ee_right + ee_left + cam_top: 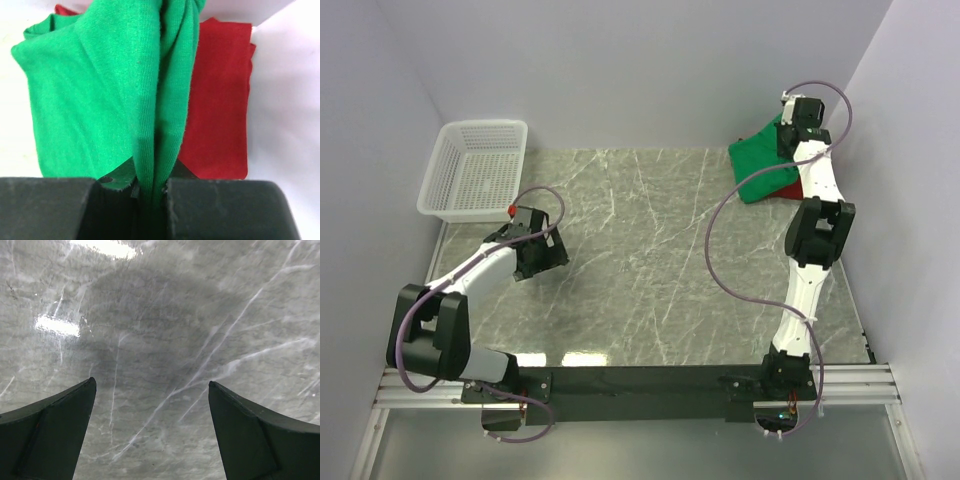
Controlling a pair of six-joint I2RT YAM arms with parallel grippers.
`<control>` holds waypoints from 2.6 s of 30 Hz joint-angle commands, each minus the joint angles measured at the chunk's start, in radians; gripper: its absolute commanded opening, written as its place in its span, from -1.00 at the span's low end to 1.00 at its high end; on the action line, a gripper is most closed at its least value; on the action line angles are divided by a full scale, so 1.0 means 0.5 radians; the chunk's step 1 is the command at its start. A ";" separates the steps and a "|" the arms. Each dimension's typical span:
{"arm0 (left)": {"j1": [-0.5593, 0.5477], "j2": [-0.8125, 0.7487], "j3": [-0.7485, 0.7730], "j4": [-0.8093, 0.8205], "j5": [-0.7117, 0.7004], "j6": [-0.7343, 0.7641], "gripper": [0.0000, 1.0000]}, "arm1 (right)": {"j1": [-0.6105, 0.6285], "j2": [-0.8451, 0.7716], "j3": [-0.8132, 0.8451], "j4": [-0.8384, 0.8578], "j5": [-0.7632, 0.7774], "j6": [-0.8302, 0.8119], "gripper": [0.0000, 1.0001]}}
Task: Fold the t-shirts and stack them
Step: Neatly place the folded tshirt to the corner, then reset both grippers
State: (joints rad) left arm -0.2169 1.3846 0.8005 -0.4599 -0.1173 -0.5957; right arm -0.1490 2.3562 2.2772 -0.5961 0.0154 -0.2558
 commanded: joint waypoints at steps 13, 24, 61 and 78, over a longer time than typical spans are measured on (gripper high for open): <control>0.007 0.194 0.053 -0.019 0.090 -0.033 0.99 | -0.138 0.227 -0.023 0.471 0.064 0.165 -0.92; 0.007 0.201 0.043 -0.007 0.103 -0.042 0.99 | -0.156 0.230 -0.137 0.539 0.193 0.232 -0.82; 0.007 -1.062 0.371 -0.436 -0.621 -0.069 0.99 | -0.178 -1.619 -1.143 0.128 -0.368 1.478 0.43; 0.007 -2.158 0.473 -0.372 -0.873 0.225 0.99 | 0.289 -3.273 -1.891 -0.011 0.147 1.251 0.82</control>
State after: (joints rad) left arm -0.2169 0.3691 1.0466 -0.7059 -0.5468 -0.5579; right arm -0.0414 0.7662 1.3804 -0.5705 -0.0257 0.4095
